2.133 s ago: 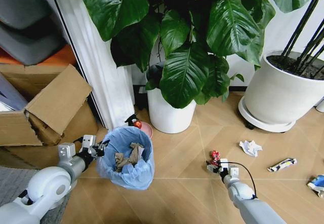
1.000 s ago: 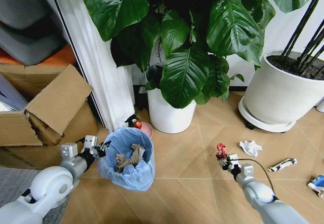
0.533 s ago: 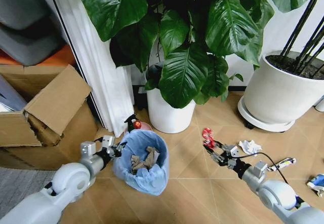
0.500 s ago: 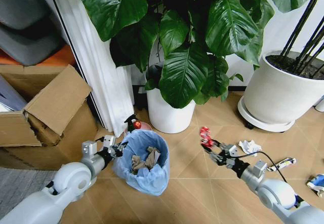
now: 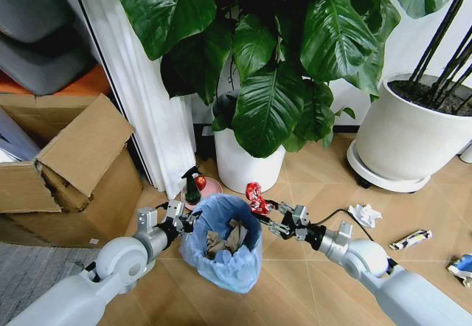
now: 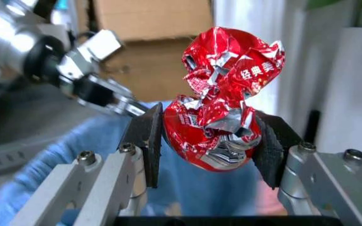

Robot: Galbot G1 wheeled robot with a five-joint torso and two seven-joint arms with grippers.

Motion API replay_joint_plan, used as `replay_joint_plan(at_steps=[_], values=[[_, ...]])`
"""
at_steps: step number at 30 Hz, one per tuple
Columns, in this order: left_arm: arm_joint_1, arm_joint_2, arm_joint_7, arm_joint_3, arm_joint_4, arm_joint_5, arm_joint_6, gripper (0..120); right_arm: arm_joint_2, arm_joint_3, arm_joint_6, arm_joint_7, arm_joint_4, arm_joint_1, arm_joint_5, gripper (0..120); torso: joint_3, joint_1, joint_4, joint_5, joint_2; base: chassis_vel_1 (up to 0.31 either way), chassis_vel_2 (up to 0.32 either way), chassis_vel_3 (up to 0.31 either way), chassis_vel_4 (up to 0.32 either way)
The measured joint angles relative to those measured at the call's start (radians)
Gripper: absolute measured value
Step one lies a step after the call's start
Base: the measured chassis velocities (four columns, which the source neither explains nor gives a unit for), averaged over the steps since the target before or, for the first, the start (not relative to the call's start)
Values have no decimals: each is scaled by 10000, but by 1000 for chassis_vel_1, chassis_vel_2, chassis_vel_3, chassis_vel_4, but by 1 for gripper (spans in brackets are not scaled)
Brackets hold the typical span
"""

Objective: Pick up the trash bin and place the garbage on the floor into it.

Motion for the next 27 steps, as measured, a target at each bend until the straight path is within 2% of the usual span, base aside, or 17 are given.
replay_joint_plan(at_steps=[6,12,18,22,24,27], values=[[-252,-79,-41,137,79,-89,-1,0,-137,-667,-241,-285,6,494,467,41,0,0,0,-2,0,0,0,0,0],[-327,-255,-107,187,121,-105,28,0,-960,-1597,-1153,-311,275,1279,851,41,0,0,0,-2,-1,0,0,0,0],[-240,-242,-125,74,72,-81,42,0,-1757,-1803,-1651,-294,598,1401,1386,41,0,0,-1,-1,0,0,0,0,0],[-221,-242,-139,57,64,-78,48,0,-1917,-1746,-1728,-315,777,1313,1500,40,0,0,-1,-2,0,0,0,0,0],[-221,-252,-143,53,64,-76,49,0,-1953,-1705,-1754,-328,837,1277,1508,42,-1,0,-1,-1,0,0,0,0,0],[-234,-297,-175,52,65,-76,57,0,-2011,-1630,-1767,-440,872,1225,1513,55,-1,0,-1,-1,0,0,0,0,0]])
